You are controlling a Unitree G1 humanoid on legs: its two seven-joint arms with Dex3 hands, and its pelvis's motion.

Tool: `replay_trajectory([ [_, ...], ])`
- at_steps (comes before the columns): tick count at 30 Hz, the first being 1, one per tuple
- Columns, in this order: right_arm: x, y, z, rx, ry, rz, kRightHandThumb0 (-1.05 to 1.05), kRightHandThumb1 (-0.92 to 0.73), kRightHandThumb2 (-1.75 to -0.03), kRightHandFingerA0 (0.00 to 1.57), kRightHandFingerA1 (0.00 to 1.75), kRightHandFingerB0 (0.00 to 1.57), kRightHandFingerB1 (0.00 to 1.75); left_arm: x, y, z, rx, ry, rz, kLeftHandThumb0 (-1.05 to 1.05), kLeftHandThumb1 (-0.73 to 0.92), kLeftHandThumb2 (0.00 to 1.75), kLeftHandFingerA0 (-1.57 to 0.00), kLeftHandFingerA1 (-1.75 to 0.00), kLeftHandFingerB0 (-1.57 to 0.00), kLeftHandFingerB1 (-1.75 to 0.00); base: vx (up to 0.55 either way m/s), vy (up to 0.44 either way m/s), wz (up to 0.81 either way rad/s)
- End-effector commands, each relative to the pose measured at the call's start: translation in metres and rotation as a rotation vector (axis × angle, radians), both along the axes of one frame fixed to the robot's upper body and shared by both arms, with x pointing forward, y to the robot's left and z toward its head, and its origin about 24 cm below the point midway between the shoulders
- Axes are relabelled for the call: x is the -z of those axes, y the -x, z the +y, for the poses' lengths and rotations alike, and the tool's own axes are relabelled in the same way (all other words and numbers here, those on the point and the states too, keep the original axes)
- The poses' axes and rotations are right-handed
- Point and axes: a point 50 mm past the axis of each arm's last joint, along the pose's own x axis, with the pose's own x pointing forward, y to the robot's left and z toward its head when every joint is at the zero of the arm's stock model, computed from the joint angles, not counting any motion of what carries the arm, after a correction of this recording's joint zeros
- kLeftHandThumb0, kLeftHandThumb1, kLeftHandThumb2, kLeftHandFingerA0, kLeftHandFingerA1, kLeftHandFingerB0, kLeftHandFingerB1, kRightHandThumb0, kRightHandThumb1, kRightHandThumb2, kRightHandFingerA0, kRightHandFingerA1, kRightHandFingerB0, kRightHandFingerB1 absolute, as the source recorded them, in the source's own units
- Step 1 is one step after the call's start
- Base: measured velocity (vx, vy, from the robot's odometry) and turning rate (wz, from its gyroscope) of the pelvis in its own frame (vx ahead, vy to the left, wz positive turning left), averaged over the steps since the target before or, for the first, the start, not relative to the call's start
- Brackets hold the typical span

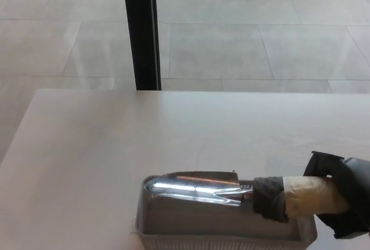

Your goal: A garden tool is kept on the righthand side and a container is kept on the lefthand side on a desk infront of the robot. the robot uses its right hand to pick up the garden tool and makes a scooping motion inside the container

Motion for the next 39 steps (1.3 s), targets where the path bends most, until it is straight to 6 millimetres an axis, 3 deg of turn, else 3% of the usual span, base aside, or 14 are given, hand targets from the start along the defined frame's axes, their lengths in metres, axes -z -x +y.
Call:
replay_trajectory([
  [1,-0.02,-0.001,-0.014,0.042,-0.212,-0.09,-0.33,-0.41,-1.32,0.95,1.75,0.82,1.62,-0.002,0.008,0.003,-0.006,-0.018,0.028,-0.72,0.04,1.05,-0.91,-1.01,-0.81,-0.92,0.0,0.0,0.0],
  [12,-0.061,-0.014,-0.042,0.184,-0.504,-0.265,-0.22,-0.43,-1.25,0.92,1.73,0.83,1.53,-0.003,0.008,0.004,0.019,-0.007,0.031,-0.74,0.03,1.07,-0.88,-1.01,-0.82,-0.92,0.0,0.0,0.0],
  [14,-0.072,-0.02,-0.052,0.209,-0.479,-0.295,-0.14,-0.49,-1.14,0.87,1.75,0.78,1.54,-0.003,0.01,0.004,-0.028,-0.004,0.016,-0.64,-0.01,1.08,-0.9,-1.02,-0.83,-0.92,0.0,0.0,0.0],
  [17,-0.078,-0.025,-0.067,0.259,-0.478,-0.295,-0.13,-0.54,-1.0,0.85,1.75,0.77,1.5,-0.002,0.012,0.004,-0.021,-0.012,0.024,-0.72,0.04,1.05,-0.88,-1.0,-0.8,-0.91,0.0,0.0,0.0],
  [18,-0.079,-0.026,-0.072,0.277,-0.49,-0.297,-0.15,-0.49,-1.05,1.16,1.36,0.98,1.22,-0.003,0.012,0.004,-0.017,-0.018,0.028,-0.75,0.05,1.04,-0.88,-1.01,-0.8,-0.91,0.0,0.0,0.0],
  [19,-0.079,-0.025,-0.076,0.293,-0.473,-0.3,-0.11,-0.52,-1.03,0.85,1.73,0.78,1.49,-0.003,0.011,0.004,-0.018,-0.015,0.022,-0.74,0.03,1.06,-0.9,-1.02,-0.82,-0.93,0.0,0.0,0.0],
  [21,-0.08,-0.027,-0.075,0.29,-0.479,-0.302,-0.11,-0.52,-1.03,0.85,1.73,0.78,1.49,-0.004,0.011,0.005,-0.021,-0.017,0.017,-0.74,0.03,1.06,-0.9,-1.02,-0.82,-0.93,0.0,0.0,0.0],
  [23,-0.072,-0.028,-0.086,0.322,-0.398,-0.275,-0.09,-0.44,-1.17,0.89,1.73,0.78,1.43,-0.004,0.009,0.006,-0.013,-0.014,0.024,-0.73,0.04,1.05,-0.87,-1.01,-0.79,-0.92,0.0,0.0,0.0],
  [29,-0.048,-0.024,-0.099,0.4,-0.239,-0.16,-0.13,-0.53,-1.06,0.92,1.69,0.84,1.4,-0.002,0.009,0.004,-0.013,-0.005,0.022,-0.73,0.02,1.04,-0.86,-1.02,-0.82,-0.92,0.0,0.0,0.0],
  [31,-0.024,-0.022,-0.11,0.454,-0.127,-0.087,-0.15,-0.62,-0.88,0.88,1.67,0.79,1.32,-0.003,0.01,0.004,-0.027,-0.005,0.018,-0.69,-0.01,1.04,-0.88,-1.02,-0.82,-0.93,0.0,0.0,0.0],
  [36,-0.001,-0.02,-0.111,0.459,-0.015,-0.021,-0.17,-0.66,-0.84,0.87,1.69,0.76,1.41,-0.002,0.007,0.004,-0.023,-0.019,0.023,-0.67,0.02,1.06,-0.85,-1.01,-0.79,-0.92,0.0,0.0,0.0],
  [37,0.006,-0.018,-0.109,0.43,0.088,0.005,-0.23,-0.66,-0.83,1.04,1.68,0.79,1.32,-0.002,0.007,0.003,-0.016,-0.014,0.022,-0.67,-0.01,1.08,-0.87,-1.03,-0.81,-0.93,0.0,0.0,0.0],
  [38,0.013,-0.016,-0.109,0.404,0.158,0.019,-0.22,-0.67,-0.81,1.03,1.69,0.77,1.34,-0.001,0.006,0.003,-0.001,-0.014,0.025,-0.72,0.02,1.06,-0.86,-1.03,-0.79,-0.92,0.0,0.0,0.0],
  [39,0.013,-0.016,-0.109,0.404,0.161,0.018,-0.14,-0.56,-0.63,0.96,1.48,0.94,1.04,-0.001,0.006,0.003,-0.001,-0.014,0.025,-0.79,-0.07,1.16,-1.04,-1.15,-0.94,-1.01,0.0,0.0,0.0],
])
